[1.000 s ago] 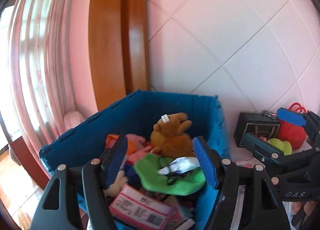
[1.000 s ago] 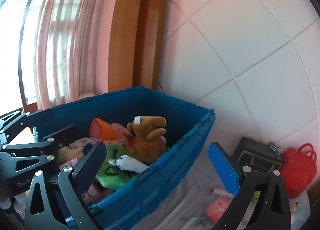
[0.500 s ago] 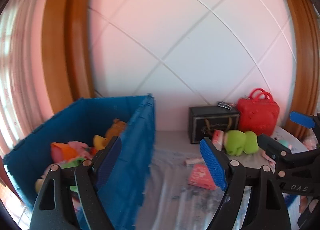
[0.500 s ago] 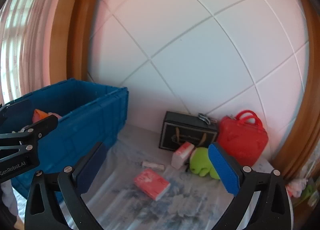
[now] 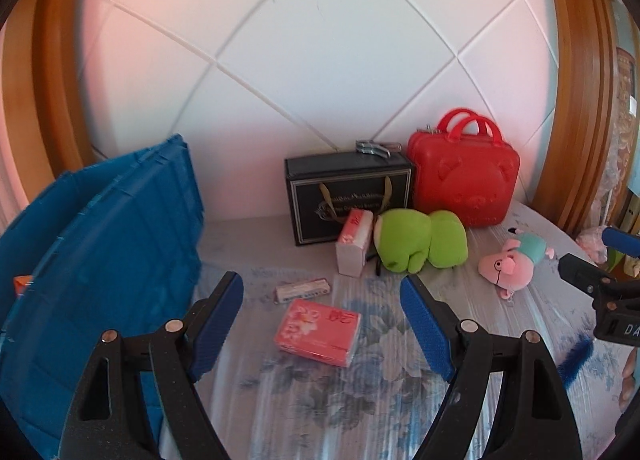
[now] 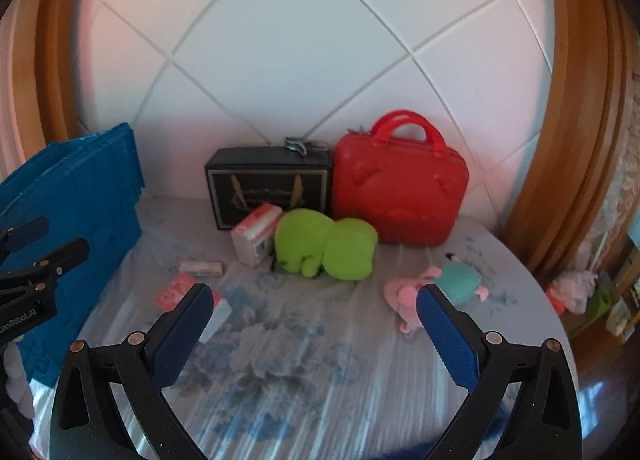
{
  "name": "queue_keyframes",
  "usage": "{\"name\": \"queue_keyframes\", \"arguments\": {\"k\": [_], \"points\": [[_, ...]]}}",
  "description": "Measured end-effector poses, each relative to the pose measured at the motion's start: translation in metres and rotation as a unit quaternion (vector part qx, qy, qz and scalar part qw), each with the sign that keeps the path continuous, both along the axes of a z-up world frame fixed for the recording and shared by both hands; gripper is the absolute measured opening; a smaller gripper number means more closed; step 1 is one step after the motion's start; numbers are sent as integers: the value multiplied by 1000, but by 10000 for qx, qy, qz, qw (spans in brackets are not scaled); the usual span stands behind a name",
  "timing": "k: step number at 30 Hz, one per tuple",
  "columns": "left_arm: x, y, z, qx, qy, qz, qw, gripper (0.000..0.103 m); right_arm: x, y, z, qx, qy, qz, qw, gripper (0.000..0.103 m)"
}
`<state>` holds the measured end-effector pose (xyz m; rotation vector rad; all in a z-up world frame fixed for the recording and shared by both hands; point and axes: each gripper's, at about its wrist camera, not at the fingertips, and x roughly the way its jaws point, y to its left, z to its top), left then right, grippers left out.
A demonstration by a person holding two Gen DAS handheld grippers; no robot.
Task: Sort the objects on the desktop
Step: 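Move both grippers back toward the green frog plush on the bed, then grasp the green frog plush with the left gripper while the right gripper grasps it too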
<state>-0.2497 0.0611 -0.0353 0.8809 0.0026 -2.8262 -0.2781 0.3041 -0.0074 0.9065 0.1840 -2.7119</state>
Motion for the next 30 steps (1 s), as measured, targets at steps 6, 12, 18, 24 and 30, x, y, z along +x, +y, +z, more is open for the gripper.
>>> {"name": "queue_keyframes", "arguments": {"k": [6,12,18,24,30], "points": [[-59,10,-47,79,-409,-186,9990,81,-49,31,-46,-58,-531,-352,9980,103],[-131,26,-95,77,-760,-525,9957,81,-106,33,-83,-85,-863,-427,9953,103],[-209,48,-142,174,-1057,-829,9908,81,-166,24,-122,100,-1077,-439,9932,103],[-270,57,-188,182,-1354,-894,9866,81,-219,14,-162,98,-1382,-340,9898,103],[-301,61,-213,162,-1501,-948,9840,81,-259,4,-193,22,-1620,-336,9862,103]]}}
